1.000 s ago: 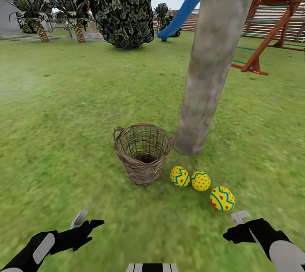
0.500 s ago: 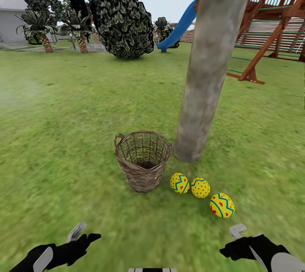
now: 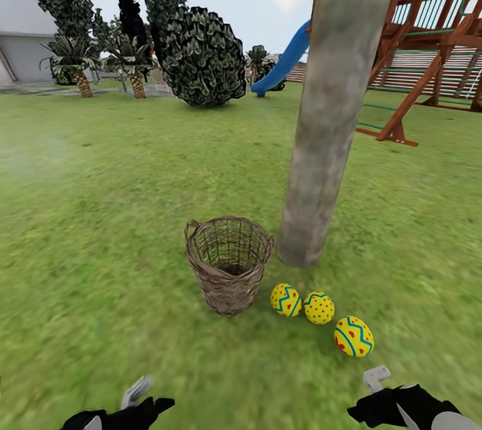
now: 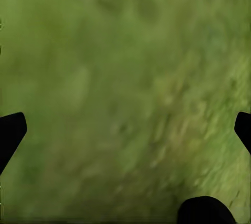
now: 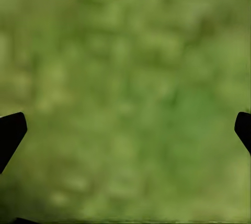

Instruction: Take the three Easter eggs out of the wicker basket on the lawn in the garden, then place them on the lawn next to a single tree (choose any tree) so that all three eggs are next to the same tree and none are left in the basket.

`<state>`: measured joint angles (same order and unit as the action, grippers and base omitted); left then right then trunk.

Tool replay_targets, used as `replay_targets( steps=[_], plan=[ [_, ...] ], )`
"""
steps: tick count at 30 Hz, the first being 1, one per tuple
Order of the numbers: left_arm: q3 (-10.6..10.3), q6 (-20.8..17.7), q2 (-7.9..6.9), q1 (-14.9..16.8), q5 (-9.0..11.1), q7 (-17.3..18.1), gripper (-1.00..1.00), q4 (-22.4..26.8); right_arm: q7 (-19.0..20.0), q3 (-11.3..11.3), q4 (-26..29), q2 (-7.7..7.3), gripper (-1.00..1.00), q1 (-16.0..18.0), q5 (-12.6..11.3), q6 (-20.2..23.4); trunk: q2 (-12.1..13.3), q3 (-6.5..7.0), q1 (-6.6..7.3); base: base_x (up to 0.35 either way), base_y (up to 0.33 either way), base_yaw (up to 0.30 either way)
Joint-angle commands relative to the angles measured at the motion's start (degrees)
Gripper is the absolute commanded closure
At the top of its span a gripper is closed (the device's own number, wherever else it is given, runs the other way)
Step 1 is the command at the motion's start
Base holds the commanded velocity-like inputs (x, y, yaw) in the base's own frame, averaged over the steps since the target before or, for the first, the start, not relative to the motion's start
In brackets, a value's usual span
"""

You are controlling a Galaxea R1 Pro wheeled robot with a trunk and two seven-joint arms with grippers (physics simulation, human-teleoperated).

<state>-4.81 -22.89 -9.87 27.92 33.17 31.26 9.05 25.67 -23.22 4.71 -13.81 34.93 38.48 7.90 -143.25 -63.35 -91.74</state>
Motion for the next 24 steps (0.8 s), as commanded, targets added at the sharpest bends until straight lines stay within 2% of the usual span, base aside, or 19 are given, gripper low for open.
replay_targets(
  steps=[1, 3, 7, 22, 24],
  plan=[
    [-0.8, 0.75, 0.14, 0.03, 0.61, 0.03, -1.0, -0.48, -0.06, -0.51, -0.68, 0.03, -1.0, -0.01, 0.28, 0.37, 0.0, 0.1, 0.04, 0.0, 0.0, 0.102],
    [-1.89, 3.12, 0.69, 0.03, 0.7, 0.08, -1.0, -1.59, -1.83, -0.51, -2.16, 0.12, -1.0, -0.03, 0.4, 0.37, 0.41, 0.32, 0.28, 0.0, 0.0, 0.091],
    [-2.57, 4.44, 2.17, 0.02, 0.68, 0.12, -1.0, -4.05, -4.77, -0.51, -2.91, 0.18, -1.0, -0.04, 0.65, 0.29, 2.01, 0.68, 1.16, 0.0, 0.0, 0.08],
    [-2.66, 4.6, 2.1, 0.02, 0.76, 0.21, -1.0, -4.6, -5.47, -0.59, -2.87, 0.1, -1.0, -0.04, 0.5, 0.19, 8.03, 1.98, 4.46, 0.0, 0.0, 0.032],
    [-2.66, 4.6, 2.04, 0.02, 0.76, 0.21, -1.0, -4.64, -8.06, -0.59, -2.93, 0.15, -1.0, -0.04, 0.39, 0.19, 8.83, 2.15, 4.9, 0.0, 0.0, 0.0]
  ],
)
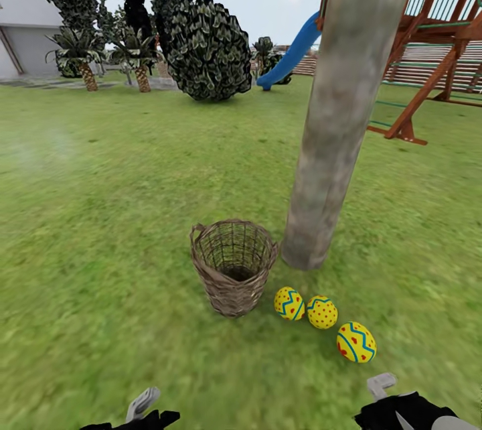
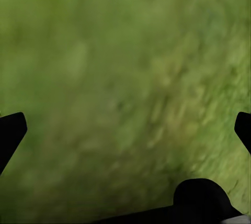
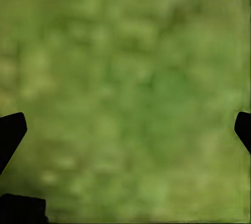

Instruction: Take the three Easter eggs out of the wicker basket on the lawn in the garden, then place them on the lawn next to a single tree (choose any tree) so that all three eggs are next to the same tree and none are left in the basket.

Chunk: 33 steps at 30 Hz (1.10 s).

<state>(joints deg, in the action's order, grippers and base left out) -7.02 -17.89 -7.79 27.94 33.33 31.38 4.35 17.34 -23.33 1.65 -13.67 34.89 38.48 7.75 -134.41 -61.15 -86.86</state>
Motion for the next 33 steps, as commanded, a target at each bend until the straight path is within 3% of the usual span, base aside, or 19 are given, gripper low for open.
replay_targets(
  steps=[1, 2, 3, 4, 8, 11, 17, 19, 24, 30, 33],
  plan=[
    [-0.45, -0.4, -0.05, 0.01, 0.6, 0.08, -1.0, 0.05, -1.66, -0.48, 0.12, 0.02, -1.0, 0.0, 0.32, 0.33, 0.4, 0.04, 0.24, 0.0, 0.0, 0.0],
    [-0.45, -0.4, -0.06, 0.01, 0.6, 0.05, -1.0, 0.05, -4.1, -0.48, 0.09, 0.06, -1.0, 0.0, 0.22, 0.37, 0.8, 0.13, 0.46, 0.0, 0.0, 0.0],
    [-0.45, -0.4, -0.04, 0.01, 0.6, 0.02, -1.0, 0.0, -9.02, -0.48, 0.0, 0.1, -1.0, 0.0, 0.31, 0.47, 1.2, 0.21, 0.68, 0.0, 0.0, 0.0],
    [-0.45, -0.4, -0.07, 0.01, 0.6, 0.01, -1.0, -0.02, -10.8, -0.48, -0.12, 0.16, -1.0, 0.0, 0.3, 0.52, 1.6, 0.3, 0.9, 0.0, 0.0, 0.0],
    [-0.45, -0.4, -0.11, -0.32, 0.6, -0.01, -1.0, -0.04, -13.35, -0.48, -0.48, 0.37, -1.0, 0.0, 0.27, 0.54, 3.2, 0.64, 1.78, 0.0, 0.0, 0.0],
    [-0.45, -0.4, -0.12, -0.53, 0.6, -0.01, -1.0, -0.03, -13.09, -0.48, -0.62, 0.39, -1.0, 0.0, 0.34, 0.39, 4.41, 0.9, 2.43, 0.0, 0.0, 0.0],
    [-0.45, -0.31, 0.0, -0.96, 0.6, -0.09, -1.0, -0.67, -5.16, -0.57, -1.91, 0.01, -1.0, -0.14, -0.07, -0.59, 6.81, 1.41, 3.75, 0.0, 0.0, 0.0],
    [-0.45, 1.65, 0.18, -1.08, 0.59, -0.09, -1.0, -2.45, -3.13, -0.64, -1.94, -0.03, -1.0, -0.98, -0.42, -1.17, 7.62, 1.58, 4.19, 0.0, 0.0, 0.0],
    [-0.45, 5.0, 0.44, -1.13, 0.6, -0.1, -1.0, -5.53, -2.62, -0.66, -1.92, -0.05, -1.0, -1.7, -0.6, -1.32, 9.62, 2.0, 5.29, 0.0, 0.0, 0.0],
    [-0.45, 5.39, 0.68, -2.29, 0.6, -0.11, -1.0, -6.33, -2.61, -0.66, -1.97, 0.13, -1.0, -2.9, -0.54, -1.48, 12.03, 2.51, 6.61, 0.0, 0.0, 0.0],
    [-0.45, 5.47, 1.02, -2.72, 0.6, -0.16, -1.0, -6.36, -2.62, -0.66, -1.98, 0.29, -1.0, -4.58, -0.48, -4.03, 13.23, 2.77, 7.27, 0.0, 0.0, 0.0]
  ],
)
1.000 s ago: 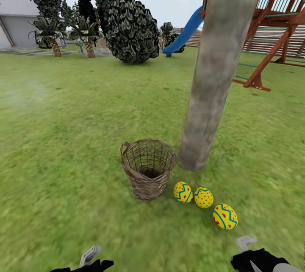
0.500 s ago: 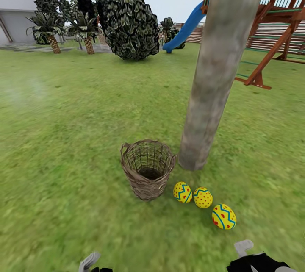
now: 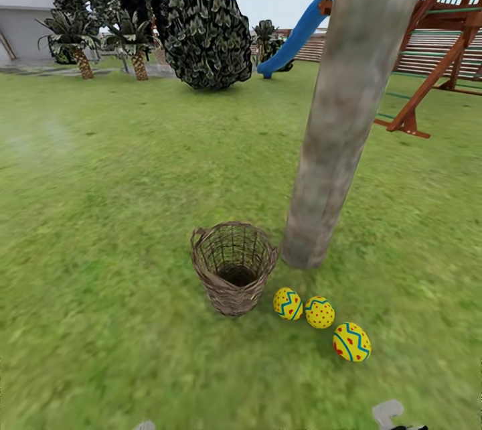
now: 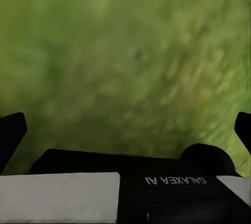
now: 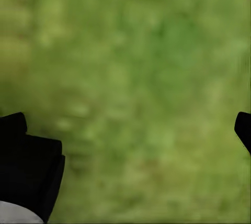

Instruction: Take the three Easter eggs out of the wicker basket on the lawn in the garden, then place them on the lawn next to a single tree (choose any tree) so that all three eggs are next to the same tree and none are left in the basket.

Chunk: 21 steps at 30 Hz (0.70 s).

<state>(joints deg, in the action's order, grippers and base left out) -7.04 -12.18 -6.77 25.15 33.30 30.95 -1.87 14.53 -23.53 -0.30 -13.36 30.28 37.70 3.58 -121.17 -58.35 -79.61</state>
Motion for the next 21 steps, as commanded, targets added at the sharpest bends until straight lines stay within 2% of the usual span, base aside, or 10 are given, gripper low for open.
replay_targets(
  steps=[1, 3, 8, 16, 21],
  plan=[
    [-0.43, -0.17, 0.21, -0.14, 0.62, 0.27, -1.0, -0.14, 0.17, -0.46, -0.03, 0.02, -1.0, -0.39, 0.39, -1.25, 0.4, 0.05, 0.24, 0.0, 0.0, 0.0],
    [-0.43, 0.99, 0.53, -0.75, 0.62, 0.29, -1.0, -0.15, 0.16, -0.46, -0.04, 0.06, -1.0, -1.24, 0.45, -3.63, 1.2, 0.22, 0.67, 0.0, 0.0, 0.0],
    [-0.43, 3.76, 0.64, -1.42, 0.67, 0.28, -1.0, -0.16, 0.11, -0.46, -0.12, 0.08, -1.0, -2.24, 0.36, -4.96, 3.2, 0.64, 1.77, 0.0, 0.0, 0.0],
    [-0.43, 4.0, 0.39, -1.67, 0.71, 0.26, -1.0, -0.23, -0.19, -0.46, -0.05, 0.11, -1.0, -3.22, 0.28, -5.69, 6.41, 1.32, 3.53, 0.0, 0.0, 0.0],
    [-0.35, 4.0, -0.12, -1.69, 0.79, 0.26, -1.0, -1.16, -0.28, -0.46, -0.05, 0.13, -1.0, -4.53, 0.21, -9.99, 8.42, 1.89, 4.63, 0.0, 0.0, 0.0]
  ],
)
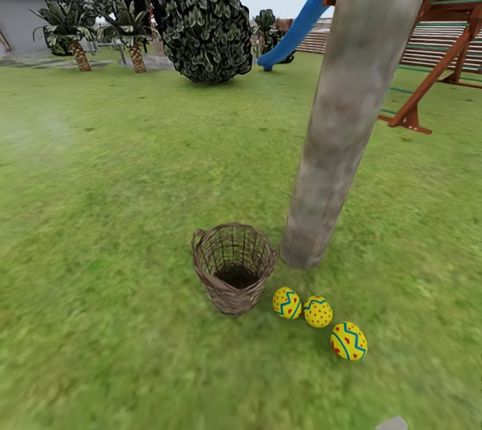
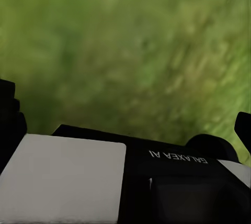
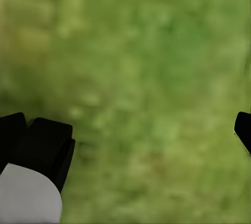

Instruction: Take the three Easter eggs out of the wicker basket on the lawn in the garden, then place them on the lawn next to a single tree (choose any tree) so that all three eggs are next to the same tree and none are left in the basket.

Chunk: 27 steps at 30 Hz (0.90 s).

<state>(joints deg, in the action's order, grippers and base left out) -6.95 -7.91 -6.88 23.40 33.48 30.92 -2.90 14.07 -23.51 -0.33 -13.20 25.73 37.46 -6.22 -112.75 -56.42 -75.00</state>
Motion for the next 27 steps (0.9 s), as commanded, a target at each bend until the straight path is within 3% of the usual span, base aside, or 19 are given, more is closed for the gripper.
replay_targets(
  steps=[1, 27],
  plan=[
    [-0.43, -0.26, -0.03, 0.07, 0.62, 0.29, -1.0, -0.15, 0.17, -0.49, -0.03, -0.01, -1.0, -0.17, 0.43, -1.11, 0.4, 0.17, 0.23, 0.0, 0.0, 0.0],
    [-0.44, -0.26, -0.06, 0.07, 0.64, 0.37, -1.0, -0.27, 0.17, -0.49, -0.03, -0.02, -1.0, -0.93, 0.43, -3.32, 10.83, 7.22, 5.94, 0.0, 0.0, 0.0]
  ],
)
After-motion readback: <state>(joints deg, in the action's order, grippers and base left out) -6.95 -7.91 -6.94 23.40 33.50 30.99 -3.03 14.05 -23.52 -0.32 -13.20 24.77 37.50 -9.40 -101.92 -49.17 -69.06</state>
